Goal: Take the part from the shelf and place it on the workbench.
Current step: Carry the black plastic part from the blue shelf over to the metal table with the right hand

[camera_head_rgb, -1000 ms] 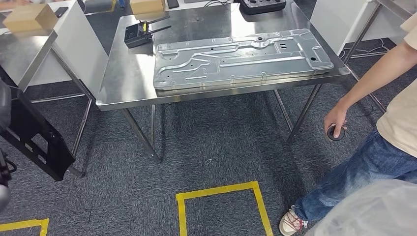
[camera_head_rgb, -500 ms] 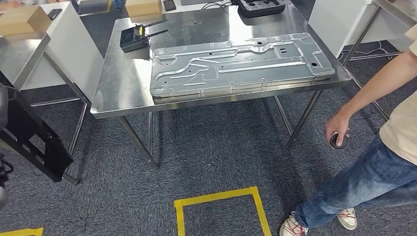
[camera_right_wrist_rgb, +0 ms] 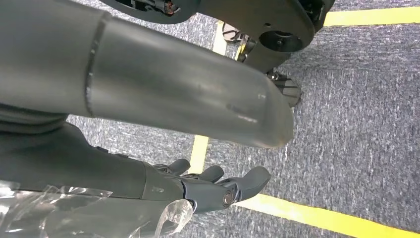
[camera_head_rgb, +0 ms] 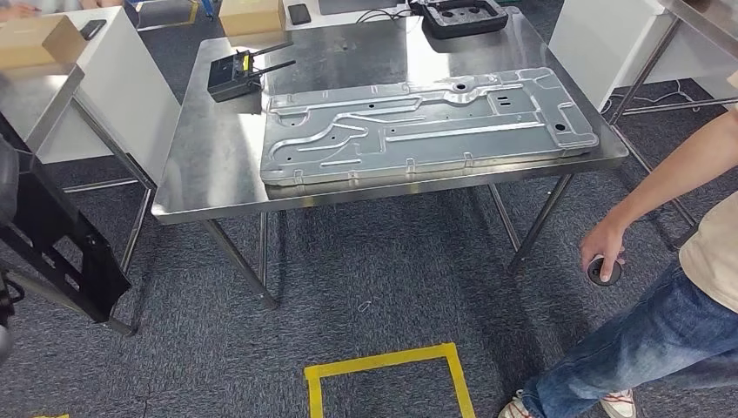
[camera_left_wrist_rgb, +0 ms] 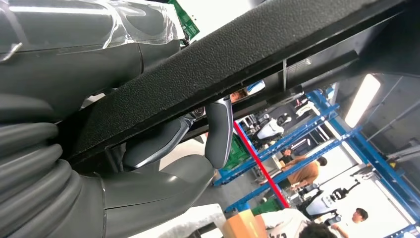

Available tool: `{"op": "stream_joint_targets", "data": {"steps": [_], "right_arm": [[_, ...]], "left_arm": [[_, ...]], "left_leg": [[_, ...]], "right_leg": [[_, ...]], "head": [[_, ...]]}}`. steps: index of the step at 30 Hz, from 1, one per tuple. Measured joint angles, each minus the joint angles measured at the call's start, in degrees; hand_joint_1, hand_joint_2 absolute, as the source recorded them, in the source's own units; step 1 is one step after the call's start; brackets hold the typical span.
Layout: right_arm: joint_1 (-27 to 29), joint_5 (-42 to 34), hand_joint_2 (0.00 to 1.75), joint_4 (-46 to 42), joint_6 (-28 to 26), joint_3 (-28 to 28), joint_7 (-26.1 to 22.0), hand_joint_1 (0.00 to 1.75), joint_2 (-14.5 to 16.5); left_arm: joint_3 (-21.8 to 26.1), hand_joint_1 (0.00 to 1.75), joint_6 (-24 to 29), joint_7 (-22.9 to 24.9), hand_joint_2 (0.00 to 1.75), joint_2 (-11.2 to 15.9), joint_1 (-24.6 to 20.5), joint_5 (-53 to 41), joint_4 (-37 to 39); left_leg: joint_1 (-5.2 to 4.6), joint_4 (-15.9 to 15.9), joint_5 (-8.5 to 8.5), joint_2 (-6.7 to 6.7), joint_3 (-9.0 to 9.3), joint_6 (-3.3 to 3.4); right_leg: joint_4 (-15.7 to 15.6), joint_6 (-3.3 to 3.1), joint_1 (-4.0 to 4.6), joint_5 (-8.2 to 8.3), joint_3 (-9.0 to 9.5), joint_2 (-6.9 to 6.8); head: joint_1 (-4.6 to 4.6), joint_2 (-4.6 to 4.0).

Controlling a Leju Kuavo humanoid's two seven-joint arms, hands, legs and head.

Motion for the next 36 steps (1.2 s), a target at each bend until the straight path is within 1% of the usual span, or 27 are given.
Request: {"op": "stream_joint_targets", "data": {"steps": [2, 3, 5, 6, 7, 8, 10, 11, 12, 14, 16, 17, 18, 19, 21, 22, 23, 24, 25, 26, 27, 28, 31, 32, 33, 34, 36], "right_arm": [[0.0, 0.0, 0.0, 0.0, 0.0, 0.0, 0.0, 0.0, 0.1], [0.0, 0.0, 0.0, 0.0, 0.0, 0.0, 0.0, 0.0, 0.1], [0.0, 0.0, 0.0, 0.0, 0.0, 0.0, 0.0, 0.0, 0.1], [0.0, 0.0, 0.0, 0.0, 0.0, 0.0, 0.0, 0.0, 0.1], [0.0, 0.0, 0.0, 0.0, 0.0, 0.0, 0.0, 0.0, 0.1], [0.0, 0.0, 0.0, 0.0, 0.0, 0.0, 0.0, 0.0, 0.1], [0.1, 0.0, 0.0, 0.0, 0.0, 0.0, 0.0, 0.0, 0.2], [0.1, 0.0, 0.0, 0.0, 0.0, 0.0, 0.0, 0.0, 0.3], [0.0, 0.0, 0.0, 0.0, 0.0, 0.0, 0.0, 0.0, 0.3], [-0.1, 0.0, 0.0, 0.0, 0.0, 0.0, 0.0, 0.0, 0.5], [-0.2, 0.0, 0.0, 0.0, 0.0, 0.0, -0.1, 0.0, 0.5], [-0.2, 0.0, 0.0, 0.0, 0.0, 0.0, -0.2, 0.0, 0.5], [-0.2, 0.0, 0.0, 0.0, 0.0, 0.0, -0.2, 0.0, 0.5], [-0.2, 0.0, 0.0, 0.0, 0.0, 0.0, -0.3, 0.0, 0.6], [-0.2, 0.0, 0.0, 0.0, 0.0, 0.0, -0.3, 0.0, 0.6], [-0.1, 0.0, 0.0, 0.0, 0.0, 0.0, -0.3, 0.0, 0.6], [-0.1, 0.0, 0.0, 0.0, 0.0, 0.0, -0.3, 0.0, 0.6], [0.0, 0.0, 0.0, 0.0, 0.0, 0.0, -0.3, 0.0, 0.6], [0.0, 0.0, 0.0, 0.0, 0.0, 0.0, -0.3, 0.0, 0.6], [0.0, 0.0, 0.0, 0.0, 0.0, 0.0, -0.3, 0.0, 0.5], [-0.1, 0.0, 0.0, 0.0, 0.0, 0.0, -0.3, 0.0, 0.5], [-0.1, 0.0, 0.0, 0.0, 0.0, 0.0, -0.3, 0.0, 0.5], [-0.5, 0.0, 0.0, 0.0, 0.0, 0.0, -0.4, 0.0, 0.6], [-0.5, 0.0, 0.0, 0.0, 0.0, 0.0, -0.4, 0.0, 0.7], [-0.6, 0.0, 0.0, 0.0, 0.0, 0.0, -0.4, 0.0, 0.7], [-0.6, 0.0, 0.0, 0.0, 0.0, 0.0, -0.4, 0.0, 0.7], [-0.6, 0.0, 0.0, 0.0, 0.0, 0.0, -0.4, 0.0, 0.7]], "left_arm": [[0.0, 1.75, -0.1, 0.1, 1.75, 0.1, -0.2, 0.1, 0.0], [0.0, 1.75, -0.1, 0.1, 1.75, 0.2, -0.3, 0.1, 0.0], [0.0, 1.75, -0.1, 0.3, 1.75, 0.4, -0.4, 0.2, 0.0], [0.0, 1.75, -0.1, 0.4, 1.75, 0.4, -0.3, 0.2, 0.0], [-0.1, 1.75, -0.1, 0.5, 1.75, 0.4, -0.2, 0.2, 0.0], [-0.1, 1.75, -0.1, 0.7, 1.75, 0.4, -0.2, 0.2, 0.0], [0.0, 1.75, -0.1, 0.8, 1.75, 0.4, -0.2, 0.2, 0.0], [0.0, 1.75, -0.1, 0.8, 1.75, 0.4, -0.2, 0.2, 0.0], [0.0, 1.75, -0.1, 0.8, 1.75, 0.5, -0.3, 0.2, 0.0], [0.0, 1.75, -0.1, 0.8, 1.75, 0.6, -0.3, 0.3, 0.0], [0.0, 1.75, -0.1, 0.8, 1.75, 0.8, -0.3, 0.3, 0.0], [0.1, 1.75, 0.0, 0.8, 1.75, 0.9, -0.3, 0.3, 0.0], [0.1, 1.75, 0.0, 0.8, 1.75, 0.9, -0.3, 0.3, 0.0], [0.1, 1.75, 0.1, 0.8, 1.75, 1.0, -0.2, 0.4, 0.0], [0.1, 1.75, 0.1, 0.8, 1.75, 1.0, 0.1, 0.5, 0.0], [0.1, 1.75, 0.2, 0.9, 1.75, 1.0, 0.4, 0.6, 0.0], [0.1, 1.75, 0.2, 0.9, 1.75, 1.0, 0.5, 0.7, 0.0], [0.1, 1.75, 0.2, 0.9, 1.75, 1.0, 0.6, 0.8, 0.0], [0.1, 1.75, 0.2, 0.9, 1.75, 1.0, 0.6, 0.8, 0.0], [0.1, 1.75, 0.1, 0.9, 1.75, 1.0, 0.6, 0.8, 0.0], [0.1, 1.75, 0.1, 0.9, 1.75, 1.0, 0.5, 0.8, 0.0], [0.1, 1.75, 0.0, 0.9, 1.75, 1.0, 0.5, 0.8, 0.0], [0.2, 1.75, 0.0, 0.9, 1.75, 1.1, 0.4, 0.8, -0.1], [0.2, 1.75, 0.0, 0.8, 1.75, 1.2, 0.3, 0.8, -0.1], [0.3, 1.75, 0.0, 0.8, 1.75, 1.3, 0.2, 0.8, -0.1], [0.3, 1.75, -0.1, 0.8, 1.75, 1.3, 0.1, 0.8, -0.2], [0.4, 1.75, -0.1, 0.8, 1.75, 1.4, 0.0, 0.8, -0.2]], "left_leg": [[0.21, 2.3, -1.25, 0.08, -0.85, -0.41], [0.3, 5.4, -2.55, 0.11, -2.4, -0.72], [0.4, 13.7, -5.28, 0.12, -7.22, -1.2], [0.43, 16.9, -5.83, 0.12, -9.43, -1.29], [0.45, 18.0, -5.23, 0.12, -10.7, -1.28], [0.44, 16.8, -3.46, 0.12, -10.84, -1.17], [0.29, 9.1, 2.05, 0.12, -8.5, -0.59], [0.06, 5.3, 4.01, 0.13, -7.0, -0.23], [-0.18, 2.6, 4.95, 0.15, -5.88, 0.15], [-0.58, 1.0, 4.51, 0.17, -5.06, 0.62], [-0.36, 0.0, 4.35, 0.12, -4.32, 0.93], [-0.2, -0.5, 4.32, 0.12, -3.74, 1.12], [-0.05, -1.0, 4.26, 0.12, -3.11, 1.35], [-0.08, -1.2, 4.05, 0.13, -2.66, 1.58], [-0.22, -1.2, 3.47, 0.16, -2.0, 1.97], [-0.3, -1.2, 3.13, 0.13, -1.63, 2.03], [-0.33, -1.2, 2.76, 0.09, -1.19, 2.02], [-0.33, -1.1, 2.36, 0.03, -0.66, 1.93], [-0.32, -1.1, 1.89, -0.03, -0.13, 1.78], [-0.42, -1.0, 1.4, -0.08, 0.27, 1.52], [-0.52, -0.9, 0.98, -0.11, 0.52, 1.25], [-0.62, -0.8, 0.67, -0.12, 0.62, 1.0], [-0.51, -0.5, -0.01, -0.05, 0.63, 0.33], [-0.37, 0.6, -0.66, -0.02, 0.17, -0.02], [-0.22, 2.9, -1.75, 0.01, -0.93, -0.43], [-0.04, 6.4, -3.16, 0.05, -2.78, -0.83], [0.3, 14.5, -5.73, 0.06, -7.62, -1.43]], "right_leg": [[-0.1, -0.62, -0.16, -0.33, 0.43, 0.02], [-0.1, -0.9, -0.22, -0.54, 0.68, 0.03], [-0.1, -1.24, -0.2, -1.03, 1.12, 0.07], [-0.1, -1.3, -0.18, -1.31, 1.4, 0.13], [-0.1, -1.31, -0.16, -1.63, 1.78, 0.2], [-0.1, -1.26, -0.13, -1.99, 2.32, 0.27], [-0.2, -1.06, -0.1, -2.78, 3.55, 0.35], [-0.3, -0.87, -0.03, -3.12, 4.04, 0.39], [-0.4, -0.65, 0.02, -3.36, 4.29, 0.42], [-0.7, -0.13, 0.11, -3.6, 4.46, 0.39], [-0.8, 0.45, 0.18, -3.96, 4.8, 0.2], [0.1, 0.67, 0.23, -4.46, 4.59, 0.07], [2.3, 0.8, 0.3, -5.45, 3.62, -0.02], [5.7, 0.83, 0.28, -6.76, 1.8, -0.1], [13.2, 0.85, 0.32, -8.96, -3.01, -0.11], [15.0, 0.87, 0.32, -8.7, -4.59, -0.12], [14.5, 0.85, 0.32, -7.27, -5.04, -0.12], [11.6, 0.77, 0.32, -4.85, -4.27, -0.14], [7.4, 0.64, 0.31, -2.17, -2.76, -0.15], [3.5, 0.5, 0.4, -0.33, -1.11, -0.16], [0.6, 0.29, 0.45, 0.76, 0.11, -0.17], [-0.9, 0.08, 0.54, 0.97, 0.75, -0.15], [-1.3, -0.67, 0.54, 0.42, 1.04, -0.06], [-1.4, -0.95, 0.42, 0.29, 1.21, -0.05], [-1.5, -1.19, 0.27, 0.16, 1.4, -0.05], [-1.5, -1.38, 0.25, -0.02, 1.56, -0.06], [-1.5, -1.51, 0.25, -0.45, 1.86, -0.07]], "head": [[-0.13, 0.0], [-0.19, 0.0], [-0.28, 0.0], [-0.29, 0.0], [-0.31, 0.0], [-0.31, 0.0], [-0.32, 0.0], [-0.32, 0.0], [-0.33, 0.0], [-0.34, 0.0], [-0.33, 0.0], [-0.31, 0.0], [-0.28, 0.0], [-0.23, 0.0], [-0.16, 0.0], [-0.14, 0.0], [-0.13, 0.0], [-0.13, 0.0], [-0.11, 0.0], [-0.12, 0.0], [-0.14, 0.0], [-0.16, 0.0], [-0.21, 0.0], [-0.26, 0.0], [-0.3, 0.0], [-0.36, 0.0], [-0.4, 0.0]]}}
